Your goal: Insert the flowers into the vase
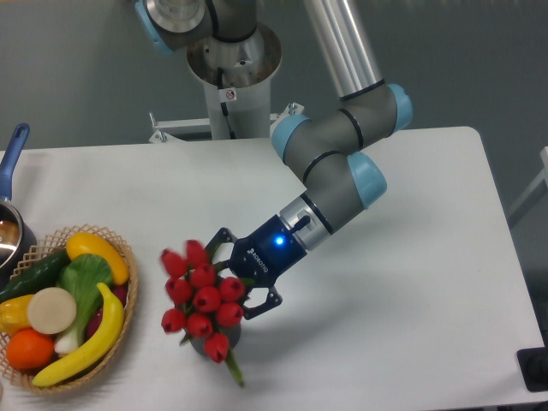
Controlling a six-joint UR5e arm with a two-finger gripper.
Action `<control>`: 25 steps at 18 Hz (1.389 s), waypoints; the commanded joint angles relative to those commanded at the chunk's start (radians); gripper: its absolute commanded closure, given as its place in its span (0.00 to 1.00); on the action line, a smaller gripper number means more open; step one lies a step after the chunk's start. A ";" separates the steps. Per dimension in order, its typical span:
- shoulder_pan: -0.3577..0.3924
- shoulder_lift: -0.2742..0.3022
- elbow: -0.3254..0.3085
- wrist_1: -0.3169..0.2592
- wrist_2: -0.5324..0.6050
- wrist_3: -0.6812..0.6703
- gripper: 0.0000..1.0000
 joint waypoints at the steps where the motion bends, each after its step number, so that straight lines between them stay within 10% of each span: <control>1: 0.003 0.000 -0.003 0.000 -0.002 0.002 0.00; 19: 0.202 0.094 0.009 -0.003 0.012 0.002 0.00; 25: 0.236 0.146 0.067 -0.005 0.432 0.002 0.00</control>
